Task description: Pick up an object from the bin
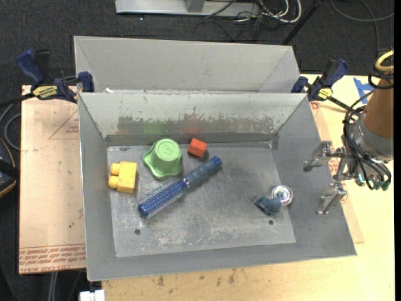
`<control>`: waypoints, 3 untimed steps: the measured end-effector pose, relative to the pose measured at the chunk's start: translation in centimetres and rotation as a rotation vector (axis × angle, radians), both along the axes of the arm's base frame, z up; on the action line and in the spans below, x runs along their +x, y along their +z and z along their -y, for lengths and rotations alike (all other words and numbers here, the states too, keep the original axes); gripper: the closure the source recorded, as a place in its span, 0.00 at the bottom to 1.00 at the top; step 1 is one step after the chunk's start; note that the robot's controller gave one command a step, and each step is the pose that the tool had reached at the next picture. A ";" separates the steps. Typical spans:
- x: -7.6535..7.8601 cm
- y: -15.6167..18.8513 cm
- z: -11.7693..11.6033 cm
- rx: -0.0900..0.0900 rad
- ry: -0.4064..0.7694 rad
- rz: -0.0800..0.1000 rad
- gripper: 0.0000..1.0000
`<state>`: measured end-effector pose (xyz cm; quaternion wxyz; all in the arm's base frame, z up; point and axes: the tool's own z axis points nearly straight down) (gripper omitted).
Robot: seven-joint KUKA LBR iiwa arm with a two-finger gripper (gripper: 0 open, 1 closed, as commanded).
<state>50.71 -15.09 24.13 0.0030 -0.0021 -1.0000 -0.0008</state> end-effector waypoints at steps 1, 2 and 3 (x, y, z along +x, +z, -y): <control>2.5 -17.0 -2.1 -0.001 0.160 0.013 0.00; 2.6 -16.6 -2.0 -0.004 0.163 0.016 1.00; 4.0 3.6 0.2 -0.005 0.131 0.018 1.00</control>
Offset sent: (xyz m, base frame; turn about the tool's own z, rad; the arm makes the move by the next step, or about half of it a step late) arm 0.0214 0.0205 -0.1713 -0.1619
